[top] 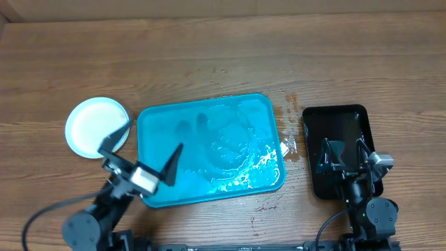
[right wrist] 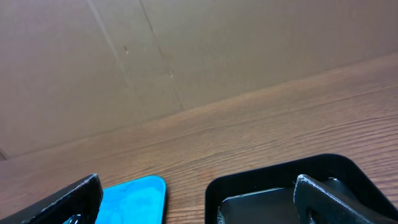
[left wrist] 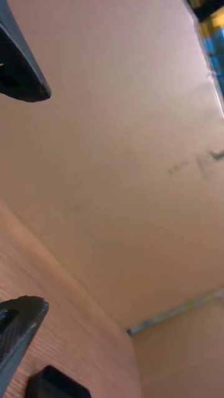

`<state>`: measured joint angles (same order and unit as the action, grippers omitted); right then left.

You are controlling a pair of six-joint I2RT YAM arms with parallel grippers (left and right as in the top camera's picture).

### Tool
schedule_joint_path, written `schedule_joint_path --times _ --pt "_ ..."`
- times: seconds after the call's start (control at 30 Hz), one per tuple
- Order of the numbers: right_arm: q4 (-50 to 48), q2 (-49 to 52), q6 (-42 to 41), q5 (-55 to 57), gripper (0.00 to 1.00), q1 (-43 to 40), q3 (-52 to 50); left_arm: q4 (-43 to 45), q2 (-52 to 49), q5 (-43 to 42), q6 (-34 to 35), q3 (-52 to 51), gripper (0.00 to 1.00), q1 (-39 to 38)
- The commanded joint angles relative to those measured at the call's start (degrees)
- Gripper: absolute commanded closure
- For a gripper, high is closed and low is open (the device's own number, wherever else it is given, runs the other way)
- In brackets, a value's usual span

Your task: Clean dirty plates on tray and stack at the side

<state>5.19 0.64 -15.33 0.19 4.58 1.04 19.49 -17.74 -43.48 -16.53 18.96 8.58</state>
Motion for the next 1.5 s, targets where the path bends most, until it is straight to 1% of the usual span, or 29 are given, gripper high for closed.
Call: schedule_joint_path --times 0.0,0.2,0.6,0.77,0.83,0.97,1.27,1.47 --pt "-0.35 -0.48 0.39 -0.33 0.00 -0.11 -0.59 1.97 5.81 0.85 -0.20 -5.16 0.00 -1.92" --pt "-0.35 -0.48 0.39 -0.33 0.00 -0.11 -0.59 1.44 13.66 11.63 -0.09 -11.50 0.00 -7.19" --pt "-0.35 -0.48 0.39 -0.33 0.00 -0.11 -0.59 1.84 17.55 20.31 0.02 -16.39 0.00 -9.09" --pt "-0.35 -0.48 0.37 -0.33 0.00 -0.11 -0.59 1.22 17.55 21.11 0.31 -18.14 0.00 -10.19" --pt "-0.35 -0.48 0.39 -0.33 0.00 -0.11 -0.59 -0.94 17.55 21.16 1.01 -18.71 0.00 -10.29" --pt "-0.35 -0.48 0.37 -0.33 0.00 -0.11 -0.59 -8.72 17.55 21.62 3.04 -18.69 0.00 -10.49" --pt "-0.37 -0.48 0.39 -0.33 0.00 -0.11 -0.59 -22.01 17.55 23.12 10.71 -18.69 0.00 -10.49" --pt "-0.35 -0.48 0.37 -0.33 0.00 -0.11 -0.59 -22.32 17.55 23.56 11.02 -18.69 0.00 -10.49"
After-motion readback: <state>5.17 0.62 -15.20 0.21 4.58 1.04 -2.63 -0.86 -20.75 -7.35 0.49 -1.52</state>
